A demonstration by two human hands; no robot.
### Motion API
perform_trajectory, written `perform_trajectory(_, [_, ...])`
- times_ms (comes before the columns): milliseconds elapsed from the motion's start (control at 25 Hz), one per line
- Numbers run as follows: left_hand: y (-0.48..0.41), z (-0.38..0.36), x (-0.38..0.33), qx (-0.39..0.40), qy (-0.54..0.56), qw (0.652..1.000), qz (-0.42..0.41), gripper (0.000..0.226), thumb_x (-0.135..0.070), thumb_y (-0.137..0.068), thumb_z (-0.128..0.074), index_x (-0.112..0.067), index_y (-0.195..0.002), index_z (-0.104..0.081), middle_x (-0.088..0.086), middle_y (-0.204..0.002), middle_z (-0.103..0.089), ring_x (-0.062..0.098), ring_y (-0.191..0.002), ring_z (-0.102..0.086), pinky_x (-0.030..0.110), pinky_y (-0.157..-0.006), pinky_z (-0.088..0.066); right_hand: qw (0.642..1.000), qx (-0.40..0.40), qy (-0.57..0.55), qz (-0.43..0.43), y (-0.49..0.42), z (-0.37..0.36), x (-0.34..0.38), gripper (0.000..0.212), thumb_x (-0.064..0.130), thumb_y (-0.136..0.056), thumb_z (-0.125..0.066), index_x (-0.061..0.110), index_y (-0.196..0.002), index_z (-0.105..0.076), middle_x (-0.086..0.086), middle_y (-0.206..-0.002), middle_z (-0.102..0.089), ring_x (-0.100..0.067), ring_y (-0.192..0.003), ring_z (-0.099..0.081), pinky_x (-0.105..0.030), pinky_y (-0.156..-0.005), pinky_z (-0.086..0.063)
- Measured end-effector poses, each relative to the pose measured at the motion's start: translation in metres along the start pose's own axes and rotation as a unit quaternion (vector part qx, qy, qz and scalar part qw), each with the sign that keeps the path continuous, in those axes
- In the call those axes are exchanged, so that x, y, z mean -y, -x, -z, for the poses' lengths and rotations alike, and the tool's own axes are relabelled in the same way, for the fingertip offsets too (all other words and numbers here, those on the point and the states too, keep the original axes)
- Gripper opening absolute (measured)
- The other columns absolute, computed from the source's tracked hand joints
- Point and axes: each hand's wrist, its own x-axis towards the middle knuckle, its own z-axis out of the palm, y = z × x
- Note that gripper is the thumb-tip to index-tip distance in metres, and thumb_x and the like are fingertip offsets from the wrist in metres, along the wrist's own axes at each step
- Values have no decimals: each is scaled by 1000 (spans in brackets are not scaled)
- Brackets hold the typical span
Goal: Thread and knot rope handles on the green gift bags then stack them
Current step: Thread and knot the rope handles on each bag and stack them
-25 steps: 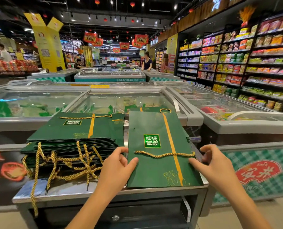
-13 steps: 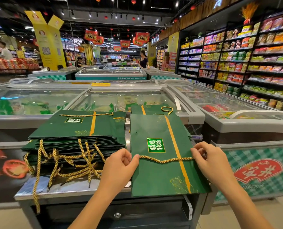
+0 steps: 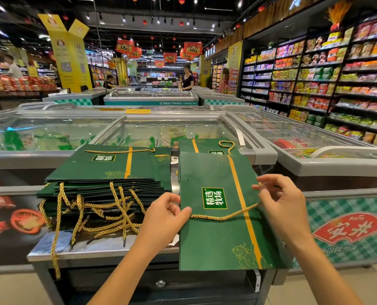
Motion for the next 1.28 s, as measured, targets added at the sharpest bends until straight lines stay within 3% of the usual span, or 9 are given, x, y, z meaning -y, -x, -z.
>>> perform_trajectory(120, [2,-1,0,5,-14,1000,-9,19,-21,-87,-73,-25,-98,-58,-10,-61,-55,2,-53,-47,25,-63,-43,988,50,-143,-25,-6,-15,23,37,-18,-88,-56,14,-100,-69,-2,-91,-67,-16,-94,-75,-25,-80,-58])
perform_trajectory(240, [2,-1,0,5,-23,1000,-11,18,-20,-87,-73,-24,-96,-58,-11,-58,-53,0,-51,-45,22,-62,-42,976,118,-181,-32,-14,-36,38,48,-23,-87,-45,14,-108,-68,-6,-97,-63,-17,-89,-76,-23,-80,-56])
perform_trajectory(320, [2,0,0,9,-18,1000,-7,17,-21,-87,-73,-23,-95,-58,-13,-56,-51,-1,-50,-44,20,-60,-40,979,158,-124,-29,-16,-49,36,46,-14,-88,-53,22,-110,-69,-3,-108,-68,-9,-82,-71,-22,-77,-56])
perform_trajectory(440, [1,0,1,17,-15,1000,2,17,-22,-86,-72,-22,-94,-58,-14,-55,-50,0,-49,-43,19,-58,-39,983,182,31,22,-15,-64,26,29,11,-87,-74,30,-109,-73,14,-108,-69,0,-82,-64,-9,-74,-45])
perform_trajectory(560, [-1,2,2,17,-17,1000,4,14,-24,-87,-71,-19,-92,-59,-10,-58,-50,2,-50,-43,20,-57,-40,977,198,49,68,-13,-68,23,30,18,-86,-81,28,-113,-75,14,-106,-69,2,-94,-63,-5,-80,-44])
perform_trajectory(720, [-2,3,3,18,-15,1000,-3,22,-33,-88,-72,-14,-81,-63,-7,-59,-52,5,-52,-45,22,-57,-41,964,242,71,88,-9,-73,21,24,24,-89,-77,28,-112,-77,8,-91,-63,-2,-85,-60,-11,-74,-45])
perform_trajectory(840, [-3,2,3,35,7,999,-4,12,-29,-88,-74,-20,-93,-66,-6,-59,-57,9,-56,-54,34,-66,-51,966,224,80,105,-11,-77,24,9,29,-92,-75,23,-98,-78,7,-87,-62,-4,-81,-58,-11,-69,-41])
perform_trajectory(1000, [-1,4,0,47,13,999,-15,29,-21,-88,-73,-24,-113,-59,-10,-64,-54,1,-50,-46,17,-62,-42,974,193,61,104,-21,-87,35,2,22,-95,-70,20,-95,-70,10,-87,-68,-1,-66,-58,-12,-60,-40])
perform_trajectory(1280, [3,4,2,44,-16,998,-37,27,-26,-86,-74,-32,-106,-57,-9,-68,-55,3,-49,-41,22,-59,-39,982,150,13,118,-13,-103,27,12,4,-85,-75,15,-88,-73,12,-74,-67,-10,-62,-57,-10,-58,-41])
